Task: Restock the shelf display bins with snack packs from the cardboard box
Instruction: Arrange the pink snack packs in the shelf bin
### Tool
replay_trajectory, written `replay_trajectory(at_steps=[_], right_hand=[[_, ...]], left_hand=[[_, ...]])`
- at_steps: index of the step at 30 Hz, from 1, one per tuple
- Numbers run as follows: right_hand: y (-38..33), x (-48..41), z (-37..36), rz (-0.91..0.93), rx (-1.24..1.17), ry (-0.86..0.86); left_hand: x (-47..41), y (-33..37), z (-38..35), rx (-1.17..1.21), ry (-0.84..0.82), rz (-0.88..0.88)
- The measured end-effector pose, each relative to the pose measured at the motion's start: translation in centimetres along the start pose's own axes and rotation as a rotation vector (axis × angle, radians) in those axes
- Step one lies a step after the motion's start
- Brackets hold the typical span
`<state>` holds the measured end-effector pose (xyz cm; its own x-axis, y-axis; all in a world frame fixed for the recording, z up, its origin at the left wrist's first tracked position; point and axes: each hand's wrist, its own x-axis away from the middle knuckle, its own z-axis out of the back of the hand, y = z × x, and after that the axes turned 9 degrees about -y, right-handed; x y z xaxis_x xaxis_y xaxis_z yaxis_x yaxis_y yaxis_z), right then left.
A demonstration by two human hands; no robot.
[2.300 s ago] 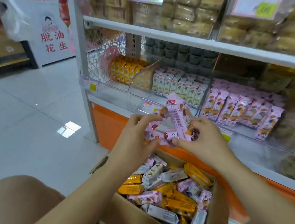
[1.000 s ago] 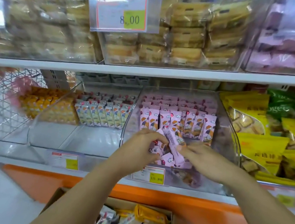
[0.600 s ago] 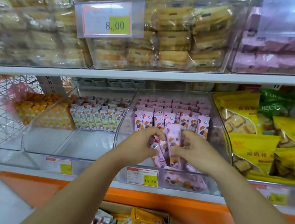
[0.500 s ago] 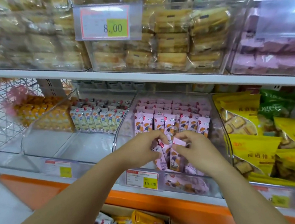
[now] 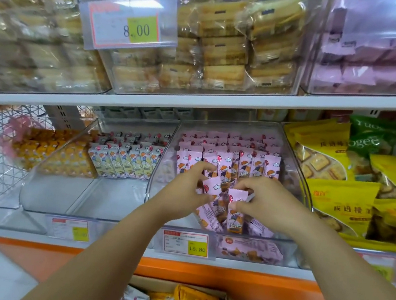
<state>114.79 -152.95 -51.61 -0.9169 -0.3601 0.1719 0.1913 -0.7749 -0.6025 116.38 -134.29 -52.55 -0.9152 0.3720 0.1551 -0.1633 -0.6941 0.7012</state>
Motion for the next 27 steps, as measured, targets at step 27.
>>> replay_trajectory(at_steps=[27], right_hand=[[-1.0,0.3,0.6,0.144,-0.152,0.044]], left_hand=[[1.6,3.6,2.9,-0.243,-0.068,-0.114]])
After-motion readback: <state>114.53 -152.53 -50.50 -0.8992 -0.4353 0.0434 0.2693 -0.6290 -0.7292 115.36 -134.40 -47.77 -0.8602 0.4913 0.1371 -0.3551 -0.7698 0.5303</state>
